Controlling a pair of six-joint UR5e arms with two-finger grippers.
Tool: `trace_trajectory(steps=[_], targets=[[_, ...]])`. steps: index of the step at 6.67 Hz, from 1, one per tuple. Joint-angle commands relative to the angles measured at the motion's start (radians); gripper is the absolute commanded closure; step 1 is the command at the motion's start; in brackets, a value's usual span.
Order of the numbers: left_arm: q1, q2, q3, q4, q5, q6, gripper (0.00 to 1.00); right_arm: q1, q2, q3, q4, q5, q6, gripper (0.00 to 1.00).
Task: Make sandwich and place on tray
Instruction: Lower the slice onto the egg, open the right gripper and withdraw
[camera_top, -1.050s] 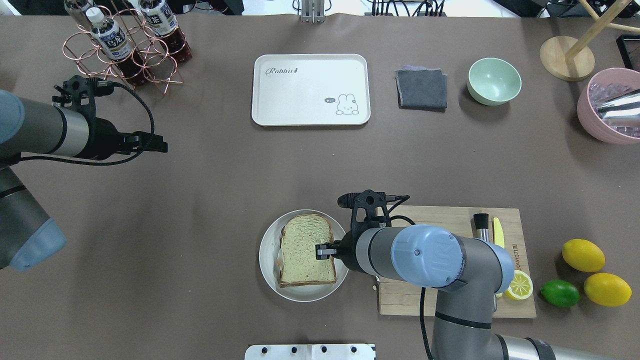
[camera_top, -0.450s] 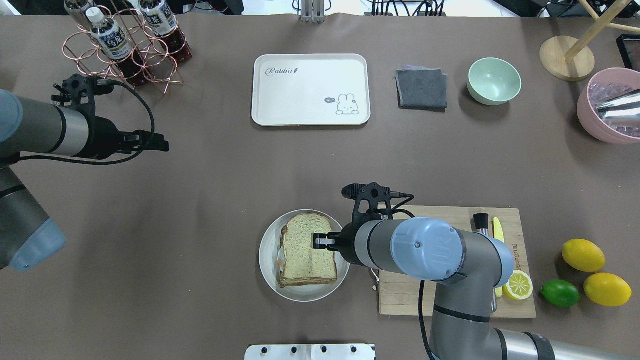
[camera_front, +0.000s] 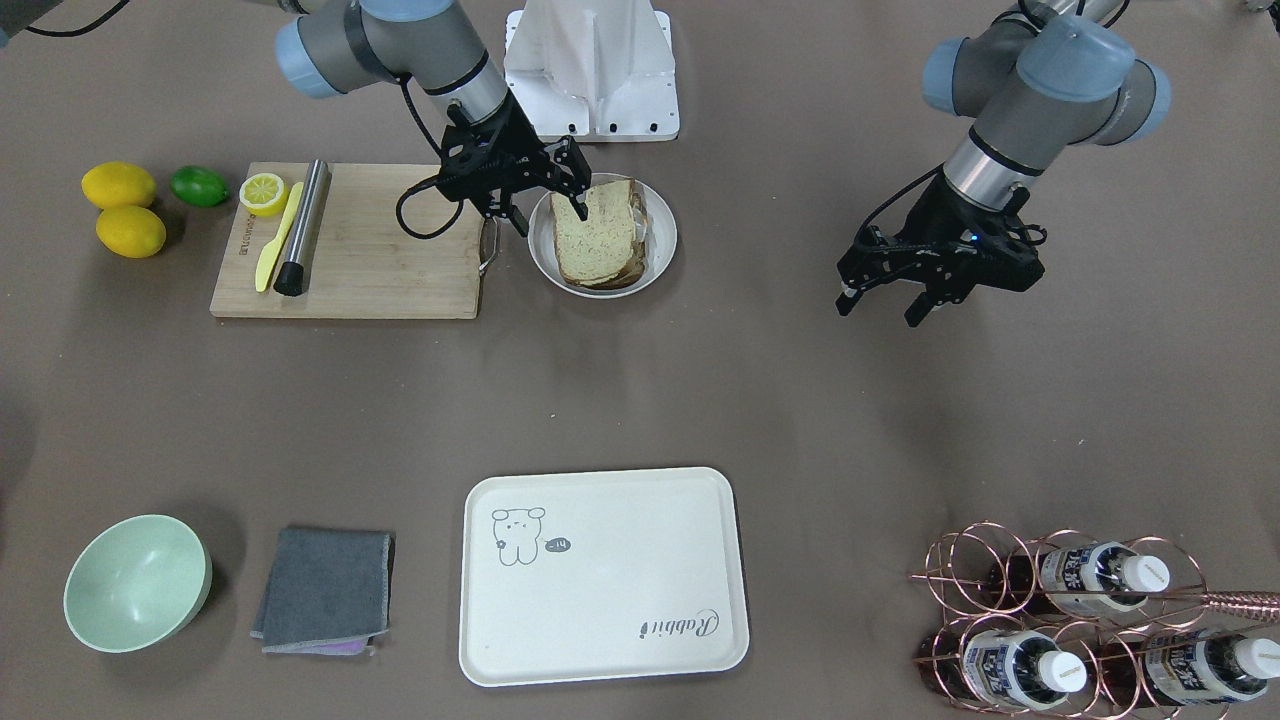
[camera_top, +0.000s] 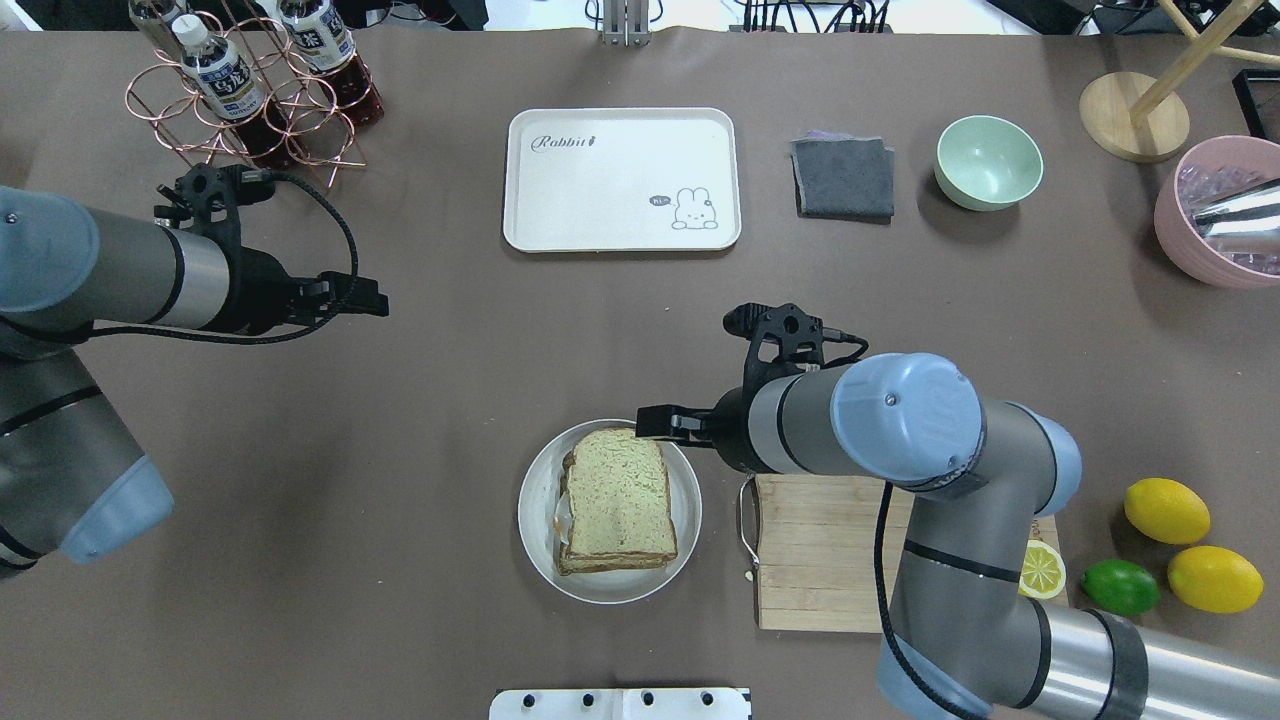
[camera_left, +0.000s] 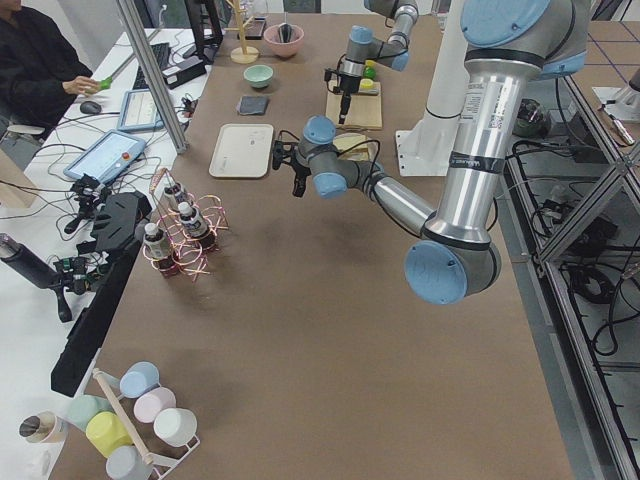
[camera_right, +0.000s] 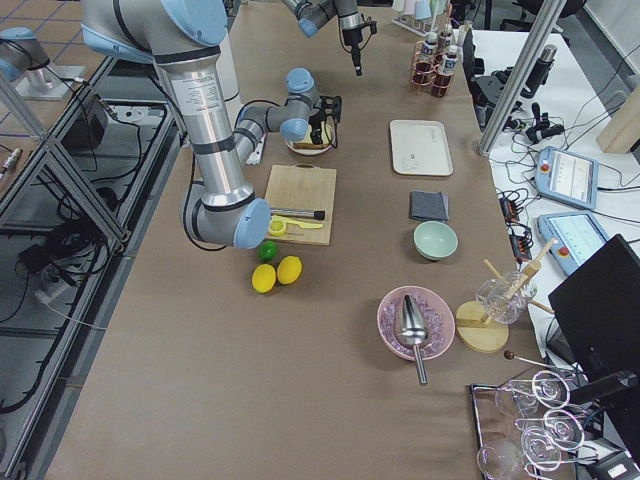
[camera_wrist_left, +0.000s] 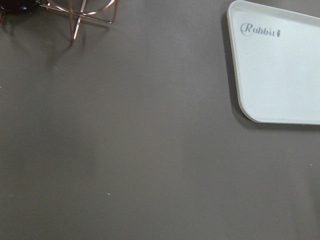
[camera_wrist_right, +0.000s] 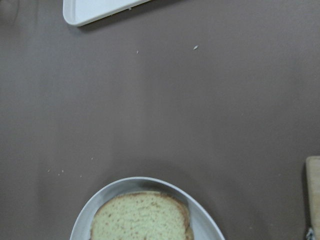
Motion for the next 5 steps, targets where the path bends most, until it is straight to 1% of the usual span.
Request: trace_trajectory(steps=[1, 2, 3, 4, 5], targets=[[0.132, -0.072, -0.002, 0.002, 0.120, -0.121, 0.02, 0.147, -0.036, 0.028, -0.047, 0.163, -0.011, 0.00], [0.166, -0.091, -0.008, 0.003, 0.160, -0.175, 0.02, 0.218, -0.073, 0.033, -0.041, 0.232, -0.018, 0.00], [0.253, -0.089, -0.023, 0.005, 0.254, -0.182, 0.02, 0.279, -0.097, 0.034, -0.038, 0.294, -0.054, 0.00], [0.340, -0.089, -0.023, 0.006, 0.339, -0.185, 0.05, 0.304, -0.136, 0.037, -0.033, 0.308, -0.103, 0.00], [0.387, -0.089, -0.023, 0.006, 0.387, -0.230, 0.17, 0.317, -0.148, 0.036, -0.033, 0.306, -0.117, 0.00]])
